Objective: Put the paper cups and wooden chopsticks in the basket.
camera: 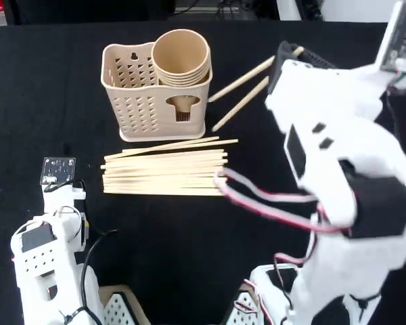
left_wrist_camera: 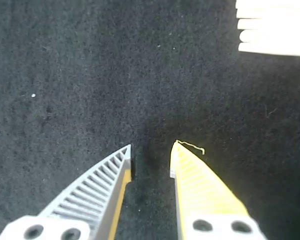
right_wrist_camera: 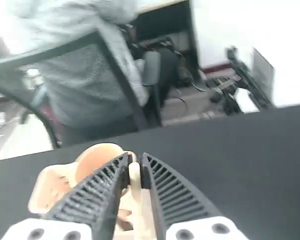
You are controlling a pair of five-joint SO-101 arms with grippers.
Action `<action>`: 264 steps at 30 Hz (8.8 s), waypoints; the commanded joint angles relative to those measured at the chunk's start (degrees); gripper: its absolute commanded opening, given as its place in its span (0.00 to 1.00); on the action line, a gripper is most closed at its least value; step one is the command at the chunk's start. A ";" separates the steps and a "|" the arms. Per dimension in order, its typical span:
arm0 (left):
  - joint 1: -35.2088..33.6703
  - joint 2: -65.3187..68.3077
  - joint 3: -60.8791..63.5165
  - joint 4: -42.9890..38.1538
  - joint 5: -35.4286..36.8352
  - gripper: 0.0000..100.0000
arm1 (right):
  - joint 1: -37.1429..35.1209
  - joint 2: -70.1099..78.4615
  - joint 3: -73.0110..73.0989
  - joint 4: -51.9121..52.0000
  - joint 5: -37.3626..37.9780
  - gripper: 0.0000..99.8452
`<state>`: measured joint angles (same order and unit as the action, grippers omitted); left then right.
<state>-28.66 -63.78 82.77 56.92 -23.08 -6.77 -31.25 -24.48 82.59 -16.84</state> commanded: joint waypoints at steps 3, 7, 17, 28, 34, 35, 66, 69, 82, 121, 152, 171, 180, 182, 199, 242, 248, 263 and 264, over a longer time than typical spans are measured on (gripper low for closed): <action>-0.13 -0.70 -0.22 -0.09 -0.35 0.13 | -5.89 3.30 -11.65 8.09 0.18 0.01; -0.22 -0.70 -0.22 -0.09 -0.35 0.13 | -10.46 8.04 -15.78 9.14 -1.32 0.01; -0.22 -0.70 -0.22 -0.09 -0.35 0.13 | -20.75 23.87 -28.44 4.84 -3.69 0.01; -0.22 -0.70 -0.22 -0.09 -0.35 0.13 | -21.54 34.59 -43.91 -8.35 6.42 0.01; -0.22 -0.70 -0.22 -0.09 -0.35 0.13 | -21.54 37.93 -43.91 -10.73 9.05 0.01; -0.22 -0.70 -0.22 -0.09 -0.35 0.13 | -21.54 38.90 -43.91 -10.64 9.05 0.01; -0.57 -0.70 -0.22 -0.18 -0.35 0.14 | -7.12 35.56 -43.56 6.33 14.51 0.26; -0.57 -0.70 -0.22 -0.18 -0.35 0.14 | 1.85 36.44 -40.40 18.02 9.14 0.25; -0.57 -0.70 -0.22 -0.18 -0.35 0.14 | 18.37 52.70 8.22 4.66 -11.69 0.12; -0.57 -0.70 -0.22 -0.18 -0.35 0.14 | 18.73 78.11 -8.31 -2.02 -22.59 0.01; -0.57 -0.70 -0.13 -0.18 -0.35 0.13 | 1.93 30.64 -40.92 16.00 -2.46 0.01; -0.57 -0.70 -0.13 -0.09 -0.35 0.13 | -17.76 32.13 -32.92 -22.24 -1.58 0.01; -0.57 -0.70 -0.13 -0.18 -0.35 0.13 | -20.92 38.29 -29.85 -32.62 7.21 0.01; -0.57 -0.70 -0.13 -0.18 -0.35 0.13 | -21.19 39.52 -28.44 -36.13 8.35 0.01; -0.57 -0.70 -0.13 -0.79 -0.35 0.14 | -22.59 42.95 -12.44 -45.01 17.14 0.10; -0.40 -0.70 -0.13 -0.62 -0.35 0.14 | -4.31 -2.07 19.74 13.63 55.65 0.02; -0.57 -0.70 -0.40 -0.79 0.00 0.14 | -1.23 -6.46 49.45 -0.09 57.32 0.02; 14.64 5.27 -22.99 8.79 15.56 0.22 | 21.01 -6.46 84.88 -38.95 37.01 0.02; 16.75 7.91 -26.42 9.85 19.08 0.23 | 22.33 -6.46 85.76 -40.26 34.90 0.02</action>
<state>-20.84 -61.67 70.55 61.32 -12.62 11.87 -36.00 60.35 46.46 22.64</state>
